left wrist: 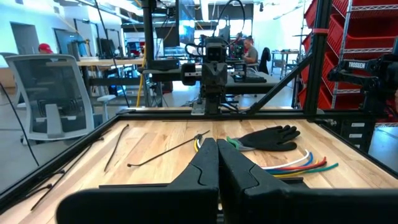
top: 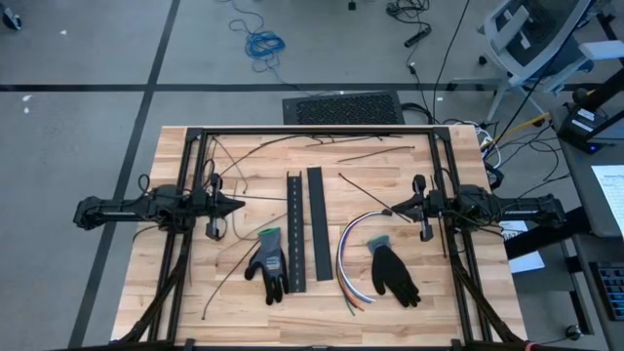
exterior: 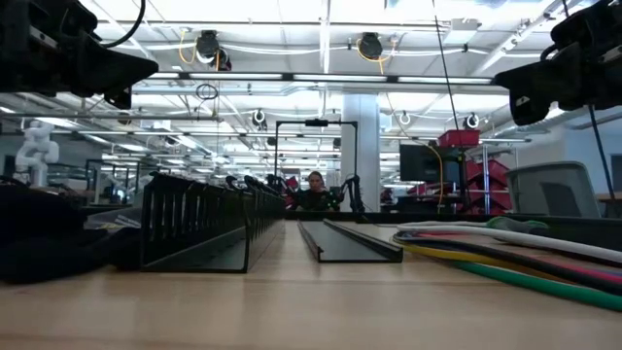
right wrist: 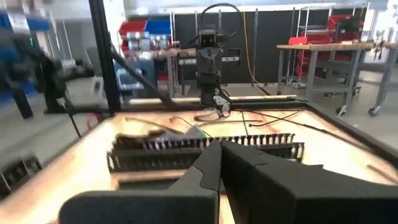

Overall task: Ziptie cables
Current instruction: Wrap the cable wires with the black ziptie

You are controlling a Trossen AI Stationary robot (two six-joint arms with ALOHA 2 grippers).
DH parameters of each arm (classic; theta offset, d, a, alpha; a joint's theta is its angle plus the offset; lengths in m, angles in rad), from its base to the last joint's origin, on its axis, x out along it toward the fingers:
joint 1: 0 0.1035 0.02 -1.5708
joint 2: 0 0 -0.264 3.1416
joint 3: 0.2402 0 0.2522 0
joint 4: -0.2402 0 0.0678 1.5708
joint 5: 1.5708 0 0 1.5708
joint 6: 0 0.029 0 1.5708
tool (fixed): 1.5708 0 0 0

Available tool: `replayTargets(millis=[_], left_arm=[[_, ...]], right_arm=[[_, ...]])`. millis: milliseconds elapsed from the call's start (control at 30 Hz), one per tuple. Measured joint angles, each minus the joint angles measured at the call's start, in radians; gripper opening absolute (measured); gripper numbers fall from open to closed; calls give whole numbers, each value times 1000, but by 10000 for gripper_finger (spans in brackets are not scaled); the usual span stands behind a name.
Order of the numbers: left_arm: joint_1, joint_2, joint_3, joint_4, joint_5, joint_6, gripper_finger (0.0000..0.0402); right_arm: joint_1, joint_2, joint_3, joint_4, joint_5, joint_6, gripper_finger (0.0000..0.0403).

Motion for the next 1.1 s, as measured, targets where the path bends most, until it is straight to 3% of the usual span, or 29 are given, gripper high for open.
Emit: replayTargets(millis=[67, 133, 233, 300, 467, 667, 833, 1100], left_arm=[[0, 0, 0, 0, 0, 0, 0], [0, 0, 0, 0, 0, 0, 0], [0, 0, 0, 0, 0, 0, 0], [0, 0, 0, 0, 0, 0, 0], [0, 0, 0, 0, 0, 0, 0], [0, 0, 0, 0, 0, 0, 0], [0, 0, 0, 0, 0, 0, 0], [0, 0, 0, 0, 0, 0, 0]], right_arm=[[0, 1, -2, 124, 1, 127, 0], [0, 10, -1, 383, 2, 240, 0], [-1, 49, 68, 637, 69, 249, 0], [-1, 94, 160, 573, 107, 199, 0], [0, 312, 439, 218, 79, 85, 0], [0, 629, 685, 21, 75, 25, 0], [0, 817, 814, -103, 77, 62, 0], [0, 917, 918, -150, 85, 180, 0]])
